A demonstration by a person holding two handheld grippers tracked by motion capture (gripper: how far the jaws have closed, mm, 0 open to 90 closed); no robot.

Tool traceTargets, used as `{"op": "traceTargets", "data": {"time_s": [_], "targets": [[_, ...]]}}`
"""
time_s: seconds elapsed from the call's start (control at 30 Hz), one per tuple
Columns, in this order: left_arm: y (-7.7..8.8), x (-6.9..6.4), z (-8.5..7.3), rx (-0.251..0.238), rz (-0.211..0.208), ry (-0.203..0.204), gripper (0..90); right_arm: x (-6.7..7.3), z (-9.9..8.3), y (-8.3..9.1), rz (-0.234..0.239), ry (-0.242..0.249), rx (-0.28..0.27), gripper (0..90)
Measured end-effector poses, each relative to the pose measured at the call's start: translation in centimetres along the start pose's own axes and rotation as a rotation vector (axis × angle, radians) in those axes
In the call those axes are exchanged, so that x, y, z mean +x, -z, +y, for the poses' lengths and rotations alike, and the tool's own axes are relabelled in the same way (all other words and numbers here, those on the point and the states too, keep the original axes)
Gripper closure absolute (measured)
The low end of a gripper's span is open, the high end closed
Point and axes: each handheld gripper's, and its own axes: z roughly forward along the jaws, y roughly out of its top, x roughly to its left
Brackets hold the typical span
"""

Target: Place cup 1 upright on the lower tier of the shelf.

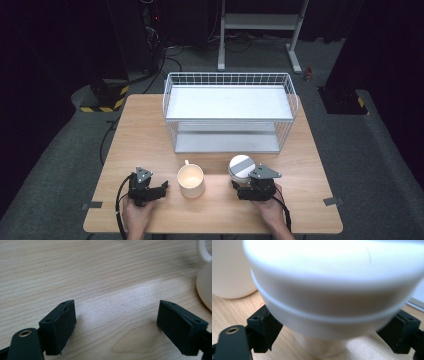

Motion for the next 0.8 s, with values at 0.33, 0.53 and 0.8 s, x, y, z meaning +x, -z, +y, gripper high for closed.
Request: {"op": "traceTargets", "data": {"time_s": [0.33, 0.53, 0.8], "targets": [[0.00, 0.00, 0.00, 0.000, 0.000, 0.000, 16.2, 0.21, 0.76, -0.38, -0.008, 0.012, -0.027, 15.4], [0.00, 0.05, 0.00, 0.000, 0.002, 0.000, 16.4, 0.29, 0.88, -0.58, -0.003, 0.014, -0.042, 17.9], [-0.01, 0.05, 0.01, 0.000, 0.003, 0.001, 16.3, 0.14, 0.77, -0.52, 0.003, -0.002, -0.051, 18.2]]}}
